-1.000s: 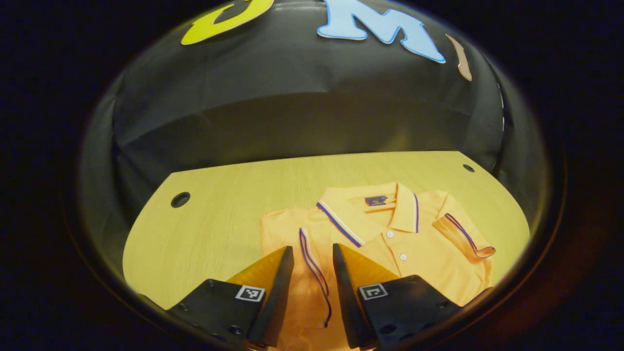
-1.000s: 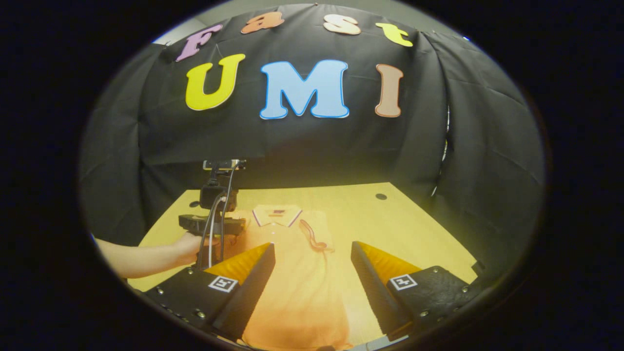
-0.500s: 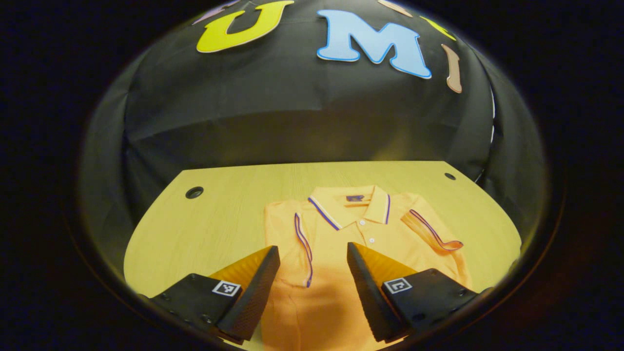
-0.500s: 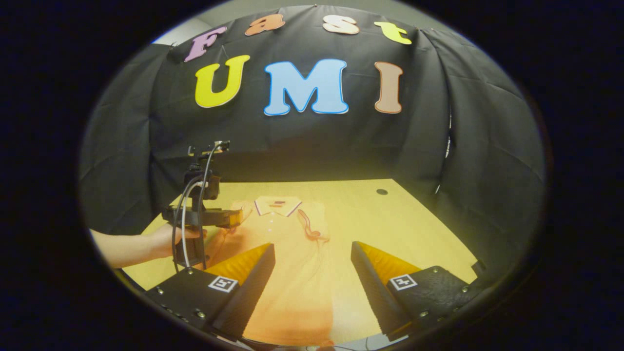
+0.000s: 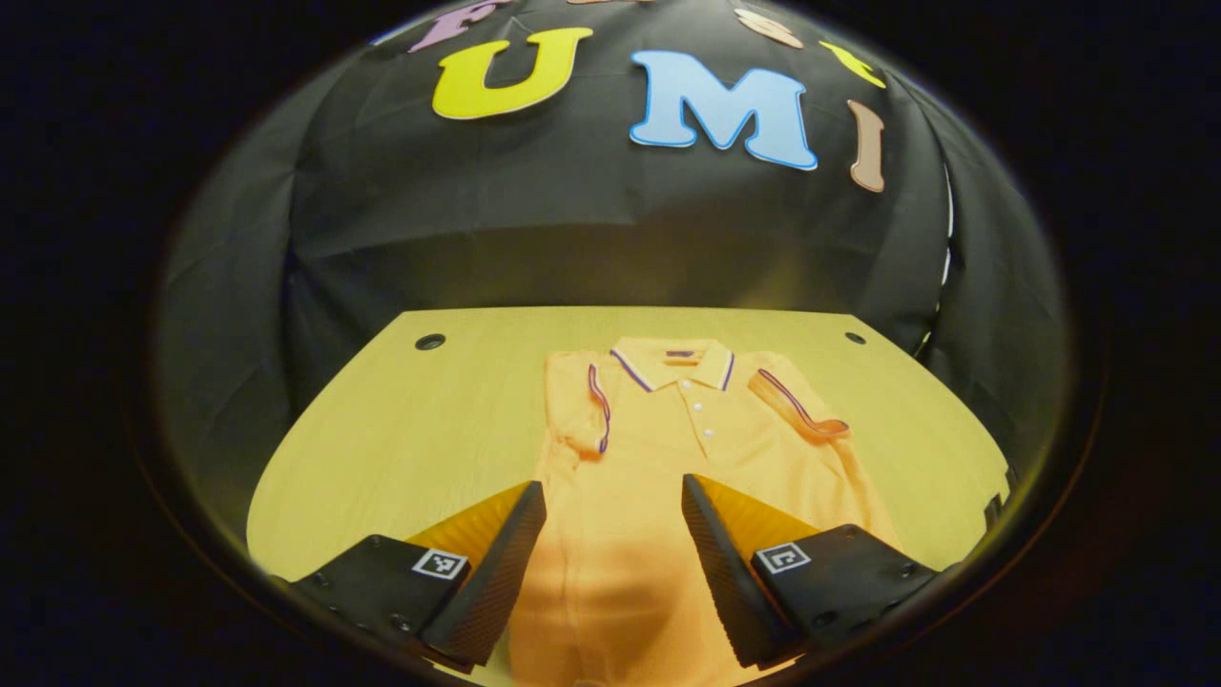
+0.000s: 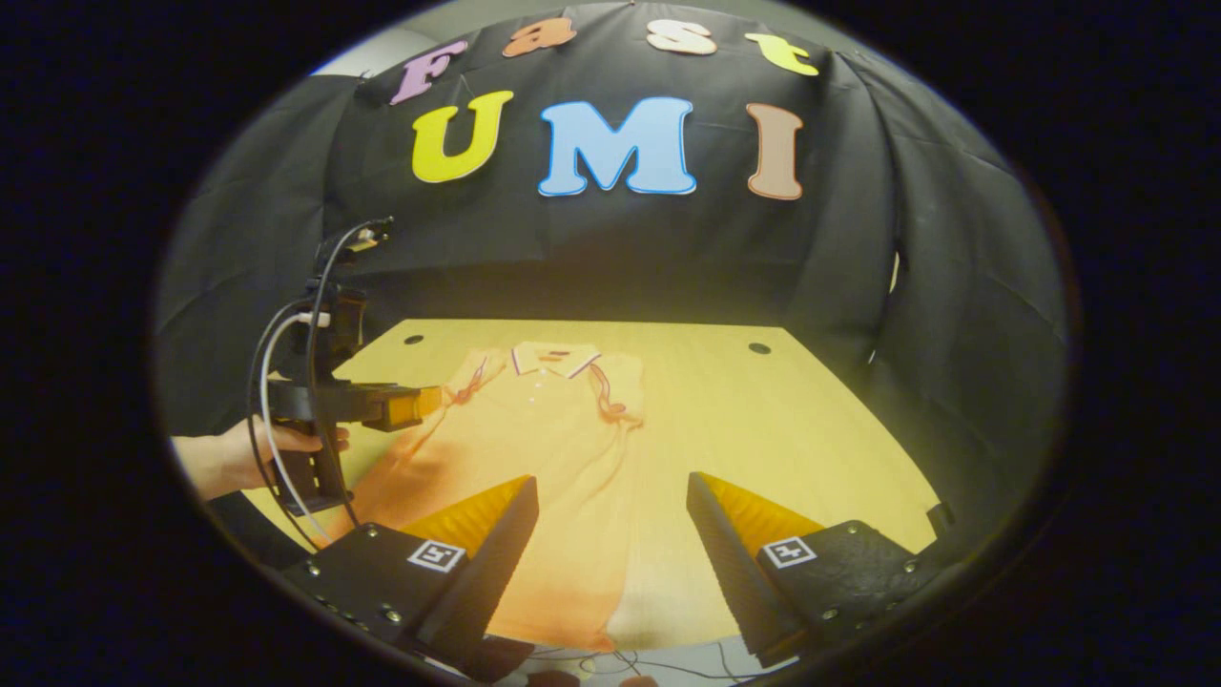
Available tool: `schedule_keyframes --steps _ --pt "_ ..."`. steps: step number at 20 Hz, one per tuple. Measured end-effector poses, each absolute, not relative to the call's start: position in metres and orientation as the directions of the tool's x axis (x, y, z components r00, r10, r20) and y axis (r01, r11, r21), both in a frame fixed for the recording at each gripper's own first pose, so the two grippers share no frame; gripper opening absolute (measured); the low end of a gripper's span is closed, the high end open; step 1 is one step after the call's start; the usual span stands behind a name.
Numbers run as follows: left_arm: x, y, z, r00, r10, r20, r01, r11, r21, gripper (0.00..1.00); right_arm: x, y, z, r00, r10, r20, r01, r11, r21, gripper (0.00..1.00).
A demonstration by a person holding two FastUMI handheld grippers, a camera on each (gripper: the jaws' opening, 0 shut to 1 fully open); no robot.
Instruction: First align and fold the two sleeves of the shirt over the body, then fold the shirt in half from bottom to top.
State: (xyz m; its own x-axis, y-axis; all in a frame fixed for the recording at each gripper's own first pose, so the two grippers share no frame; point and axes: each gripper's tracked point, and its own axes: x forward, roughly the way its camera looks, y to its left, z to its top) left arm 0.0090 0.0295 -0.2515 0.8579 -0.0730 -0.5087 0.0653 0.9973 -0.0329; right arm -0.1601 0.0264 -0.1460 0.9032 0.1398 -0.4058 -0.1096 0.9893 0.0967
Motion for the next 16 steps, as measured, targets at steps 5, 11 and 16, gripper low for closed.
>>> schedule_keyframes --steps 5,11,16 --pt "-0.050 0.049 -0.254 0.856 -0.047 -0.515 0.039 0.999 -0.027 0.94 -0.181 0.034 -0.166 0.882 0.177 -0.436 -0.149 0.984 0.099 0.97" --pt "-0.100 0.056 -0.266 0.834 -0.090 -0.545 0.089 0.996 -0.028 0.94 -0.196 0.042 -0.194 0.854 0.164 -0.494 -0.134 0.986 0.096 0.97" --pt "-0.138 0.062 -0.283 0.809 -0.126 -0.575 0.143 0.990 -0.016 0.94 -0.202 0.048 -0.218 0.823 0.141 -0.549 -0.102 0.990 0.101 0.98"
